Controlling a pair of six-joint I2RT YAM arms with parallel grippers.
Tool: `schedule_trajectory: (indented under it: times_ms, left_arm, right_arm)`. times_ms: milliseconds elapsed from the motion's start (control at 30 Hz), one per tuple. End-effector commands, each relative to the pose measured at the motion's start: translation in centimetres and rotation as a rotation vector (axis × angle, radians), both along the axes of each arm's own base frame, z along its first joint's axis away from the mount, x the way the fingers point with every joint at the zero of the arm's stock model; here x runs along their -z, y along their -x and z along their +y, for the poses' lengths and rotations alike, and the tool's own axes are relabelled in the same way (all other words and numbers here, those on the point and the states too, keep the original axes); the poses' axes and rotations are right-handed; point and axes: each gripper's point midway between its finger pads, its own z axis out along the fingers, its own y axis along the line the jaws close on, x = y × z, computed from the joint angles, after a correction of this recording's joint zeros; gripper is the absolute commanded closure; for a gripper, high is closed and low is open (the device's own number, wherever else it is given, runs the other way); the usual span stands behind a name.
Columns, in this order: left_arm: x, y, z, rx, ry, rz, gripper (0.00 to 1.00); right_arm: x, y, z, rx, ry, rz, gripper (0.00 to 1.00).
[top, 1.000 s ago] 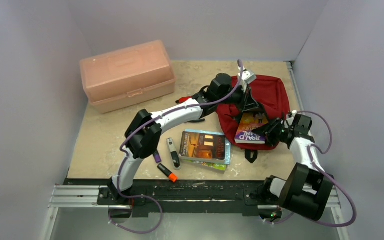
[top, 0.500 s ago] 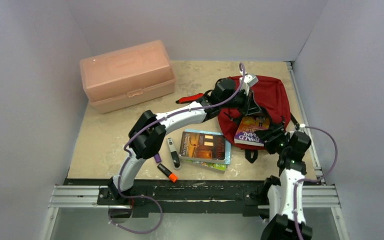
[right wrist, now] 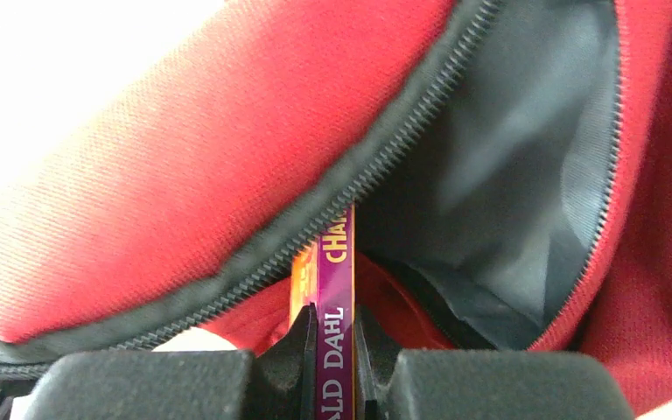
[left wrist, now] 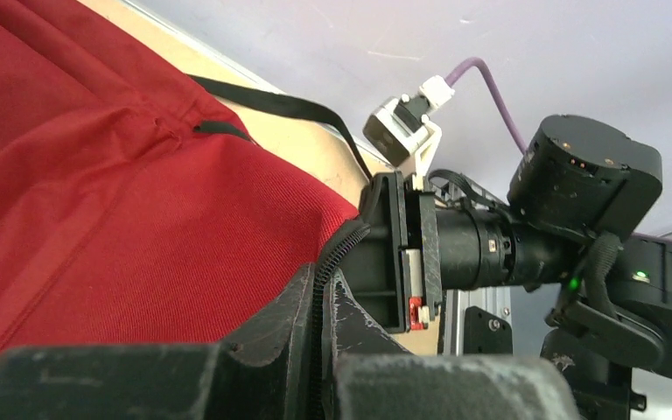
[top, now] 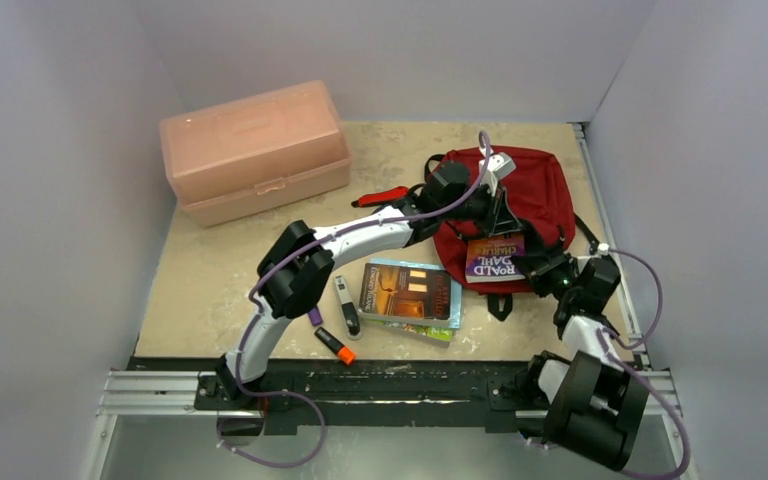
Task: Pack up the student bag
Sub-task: Place the book in the student bag.
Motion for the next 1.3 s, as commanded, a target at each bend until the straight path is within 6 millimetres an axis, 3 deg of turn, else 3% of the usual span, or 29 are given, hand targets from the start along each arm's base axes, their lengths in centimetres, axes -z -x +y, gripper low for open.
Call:
schedule_trajectory:
  times_ms: [0,300,500,700,800,1000,1067,1167,1267]
  left_arm:
    - [-6.5,1.7,0.3,0.056,0.121,-0.104,1.00]
    - [-11.0,2.4,0.4,0.086,0.199,-0.138,1.00]
    - [-13.0,4.3,0.8,0.225,0.247,-0.204,1.00]
    - [-11.5,4.3,1.0,0.257,0.237,-0.137,1.00]
    - [-10.1,3.8,0.7,0.234,0.232,-0.104,1.00]
    - [-8.0,2.5,-0.2,0.184,0.204,-0.046,1.00]
    - [-7.5,2.2,-0.3,0.169,0.197,-0.036,1.00]
    - [-7.0,2.1,-0.6,0.167,0.191,-0.014,1.00]
    - [-6.8,2.1,-0.7,0.167,0.193,-0.007,1.00]
  right_arm:
    - [-5.9,-1.5,1.2,-0.175,0.008,-0.323,1.00]
    - [-8.9,-1.1,1.2,-0.174,-0.100,-0.419,1.00]
    - [-7.1,-3.7,-1.5,-0.097,-0.057,-0.316,1.00]
    - [-3.1,-7.7,-5.2,-0.082,0.069,-0.176,0.97]
    - [-2.0,-8.7,-6.3,-0.039,0.084,-0.162,0.70]
    - [1.2,-7.6,-6.8,0.015,0.071,-0.015,0.41]
    - [1.0,-6.8,-6.4,0.048,0.050,-0.013,0.32]
    - [0.7,-5.7,-6.0,0.105,0.007,-0.032,0.32]
    - [0.0,-5.4,-5.4,0.150,-0.080,-0.086,0.45]
